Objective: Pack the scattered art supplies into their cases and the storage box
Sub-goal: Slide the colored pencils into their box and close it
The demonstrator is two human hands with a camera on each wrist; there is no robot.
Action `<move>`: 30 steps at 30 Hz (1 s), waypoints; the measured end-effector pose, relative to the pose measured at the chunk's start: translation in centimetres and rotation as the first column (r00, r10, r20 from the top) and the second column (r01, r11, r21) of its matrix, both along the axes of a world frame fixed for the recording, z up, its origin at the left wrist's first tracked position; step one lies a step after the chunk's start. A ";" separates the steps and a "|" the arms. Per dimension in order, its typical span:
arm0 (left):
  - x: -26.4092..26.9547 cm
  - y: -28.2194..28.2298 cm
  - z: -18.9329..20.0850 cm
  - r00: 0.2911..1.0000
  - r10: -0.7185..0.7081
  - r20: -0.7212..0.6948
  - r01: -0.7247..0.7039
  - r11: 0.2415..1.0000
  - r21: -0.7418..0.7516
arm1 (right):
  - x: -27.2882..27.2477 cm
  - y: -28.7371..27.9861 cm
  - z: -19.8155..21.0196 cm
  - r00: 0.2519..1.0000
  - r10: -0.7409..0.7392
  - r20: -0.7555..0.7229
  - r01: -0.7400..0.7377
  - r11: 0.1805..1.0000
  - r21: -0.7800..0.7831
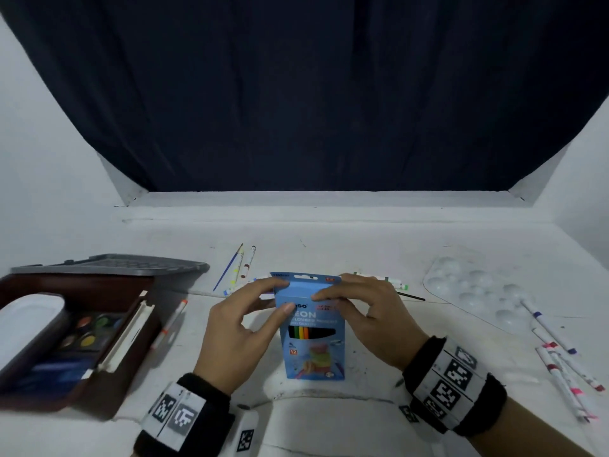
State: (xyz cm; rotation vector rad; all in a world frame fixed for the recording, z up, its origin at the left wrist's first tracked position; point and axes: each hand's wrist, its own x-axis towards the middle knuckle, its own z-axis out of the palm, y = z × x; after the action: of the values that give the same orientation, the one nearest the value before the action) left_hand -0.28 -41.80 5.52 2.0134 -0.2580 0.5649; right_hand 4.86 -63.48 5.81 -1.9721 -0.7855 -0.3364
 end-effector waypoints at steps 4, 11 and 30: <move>-0.3 0.0 -1.1 1.000 0.016 -0.018 -0.016 1.000 0.008 | -0.8 -0.3 -0.3 0.986 0.044 -0.162 -0.045 0.999 -0.003; 0.3 -0.1 -1.6 0.997 0.082 -0.017 -0.081 0.997 0.010 | -1.4 0.6 -1.1 0.910 0.239 -0.337 -0.102 0.920 0.379; 1.2 0.3 -0.9 0.989 0.099 -0.108 -0.114 0.983 -0.146 | -0.8 0.9 -2.3 0.813 0.187 -0.551 -0.057 0.968 0.244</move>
State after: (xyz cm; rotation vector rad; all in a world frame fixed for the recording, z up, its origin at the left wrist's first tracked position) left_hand 0.95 -41.54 4.66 1.9087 -0.0451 0.5323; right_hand 4.09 -62.58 3.50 -1.6678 -0.4534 0.2432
